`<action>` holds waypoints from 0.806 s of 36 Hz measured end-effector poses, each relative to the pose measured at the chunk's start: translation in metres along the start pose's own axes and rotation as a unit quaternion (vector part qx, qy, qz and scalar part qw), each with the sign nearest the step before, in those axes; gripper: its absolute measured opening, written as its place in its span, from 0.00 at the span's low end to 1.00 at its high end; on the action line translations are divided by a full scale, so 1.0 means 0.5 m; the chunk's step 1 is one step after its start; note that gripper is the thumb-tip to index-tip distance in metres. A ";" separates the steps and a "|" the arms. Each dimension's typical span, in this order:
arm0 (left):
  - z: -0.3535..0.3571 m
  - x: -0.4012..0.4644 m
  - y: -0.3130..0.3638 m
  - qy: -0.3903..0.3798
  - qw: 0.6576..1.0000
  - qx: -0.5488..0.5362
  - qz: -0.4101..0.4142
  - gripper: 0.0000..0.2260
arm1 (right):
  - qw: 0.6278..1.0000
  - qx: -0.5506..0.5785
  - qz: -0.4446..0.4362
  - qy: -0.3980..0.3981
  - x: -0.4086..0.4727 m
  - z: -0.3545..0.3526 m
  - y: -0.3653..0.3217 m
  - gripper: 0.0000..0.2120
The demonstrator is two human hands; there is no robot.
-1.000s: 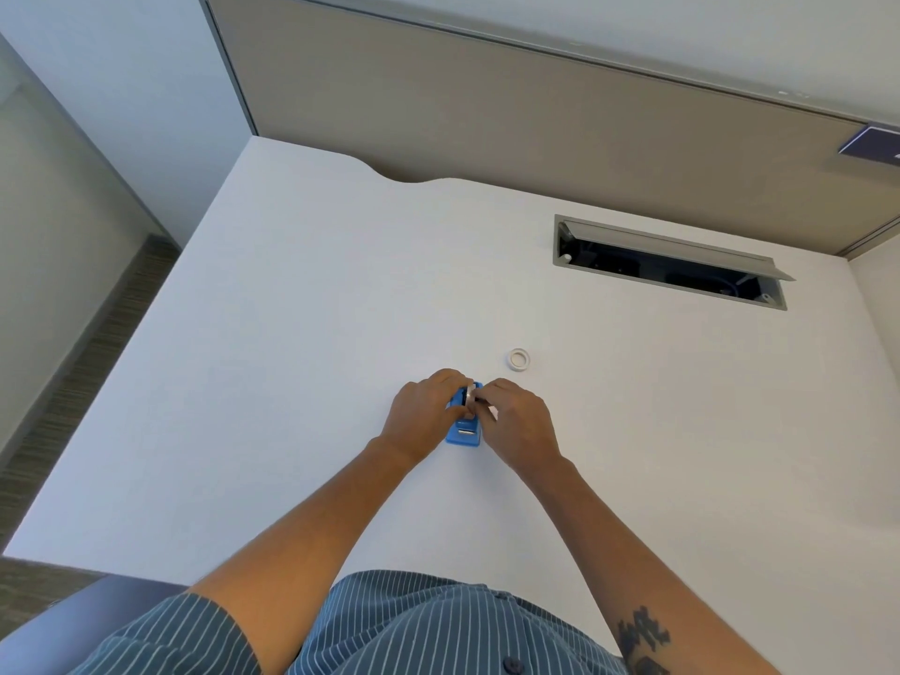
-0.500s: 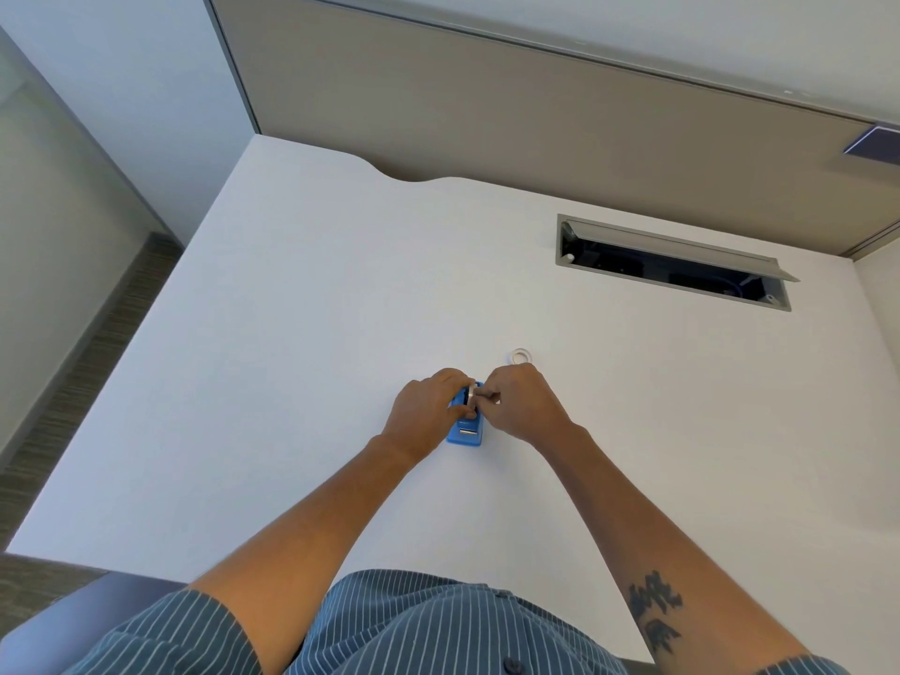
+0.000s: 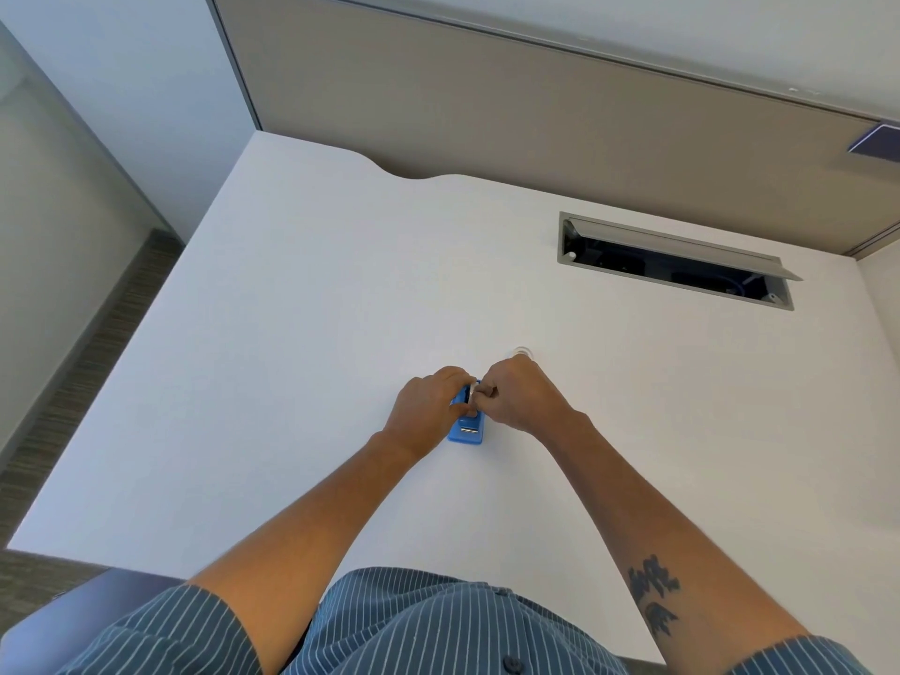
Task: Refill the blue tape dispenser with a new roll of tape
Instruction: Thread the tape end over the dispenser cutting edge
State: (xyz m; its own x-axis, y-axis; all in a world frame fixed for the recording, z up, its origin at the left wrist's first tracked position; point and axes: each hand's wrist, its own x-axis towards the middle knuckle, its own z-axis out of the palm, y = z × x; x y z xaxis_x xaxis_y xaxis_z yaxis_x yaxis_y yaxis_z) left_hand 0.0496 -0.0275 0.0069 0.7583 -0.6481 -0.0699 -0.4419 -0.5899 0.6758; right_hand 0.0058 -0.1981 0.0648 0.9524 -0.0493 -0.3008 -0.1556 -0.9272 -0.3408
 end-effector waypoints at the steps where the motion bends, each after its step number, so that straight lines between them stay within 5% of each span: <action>1: 0.000 0.001 0.000 0.001 1.000 0.000 -0.001 0.14 | 1.000 0.001 0.000 0.000 0.000 0.000 0.000 0.18; 29: 0.007 0.004 -0.007 0.003 1.000 -0.004 0.000 0.12 | 0.999 -0.046 -0.029 0.008 0.004 0.005 0.002 0.19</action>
State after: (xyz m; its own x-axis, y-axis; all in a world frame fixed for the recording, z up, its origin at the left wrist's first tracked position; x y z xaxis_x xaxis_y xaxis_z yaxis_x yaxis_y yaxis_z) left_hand 0.0508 -0.0284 0.0018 0.7615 -0.6448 -0.0661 -0.4378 -0.5869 0.6811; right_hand 0.0070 -0.1981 0.0619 0.9632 -0.0006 -0.2687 -0.0771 -0.9587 -0.2739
